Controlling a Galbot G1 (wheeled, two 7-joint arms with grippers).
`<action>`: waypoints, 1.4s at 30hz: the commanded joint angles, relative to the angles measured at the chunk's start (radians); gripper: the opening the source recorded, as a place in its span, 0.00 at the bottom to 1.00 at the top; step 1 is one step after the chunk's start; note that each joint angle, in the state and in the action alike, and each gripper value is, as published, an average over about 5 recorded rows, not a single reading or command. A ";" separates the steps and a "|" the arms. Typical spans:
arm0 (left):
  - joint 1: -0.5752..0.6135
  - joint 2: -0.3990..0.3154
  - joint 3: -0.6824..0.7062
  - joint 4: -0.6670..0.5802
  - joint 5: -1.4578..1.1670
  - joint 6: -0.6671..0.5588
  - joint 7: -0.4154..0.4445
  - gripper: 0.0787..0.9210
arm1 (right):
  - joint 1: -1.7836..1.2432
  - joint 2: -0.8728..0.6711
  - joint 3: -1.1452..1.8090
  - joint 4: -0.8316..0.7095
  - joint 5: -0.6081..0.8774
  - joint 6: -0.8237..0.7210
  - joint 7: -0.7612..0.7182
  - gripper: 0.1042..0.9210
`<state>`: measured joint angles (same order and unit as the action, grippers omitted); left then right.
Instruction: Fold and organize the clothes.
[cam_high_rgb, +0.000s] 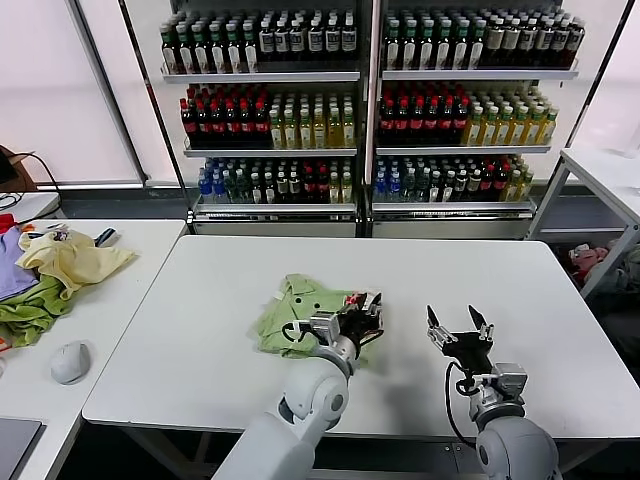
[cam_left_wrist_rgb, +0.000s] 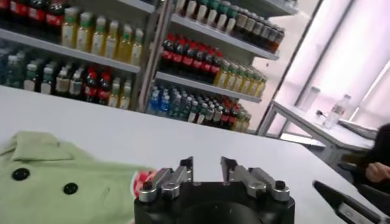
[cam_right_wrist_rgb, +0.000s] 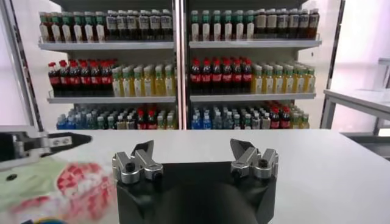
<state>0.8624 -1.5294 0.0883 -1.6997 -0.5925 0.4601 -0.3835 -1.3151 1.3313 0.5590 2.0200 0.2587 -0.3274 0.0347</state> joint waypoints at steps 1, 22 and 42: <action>0.064 -0.002 -0.005 -0.076 0.060 -0.019 0.048 0.43 | 0.033 0.011 -0.048 -0.035 0.001 -0.002 0.024 0.88; 0.343 0.216 -0.259 -0.320 0.194 -0.112 0.040 0.88 | 0.227 0.292 -0.325 -0.353 0.023 -0.012 0.310 0.88; 0.404 0.246 -0.291 -0.372 0.184 -0.125 0.040 0.88 | 0.373 0.263 -0.281 -0.476 0.091 -0.032 0.286 0.51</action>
<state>1.2338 -1.2999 -0.1857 -2.0489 -0.4172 0.3408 -0.3449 -1.0394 1.6087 0.2805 1.6269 0.3502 -0.3362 0.3492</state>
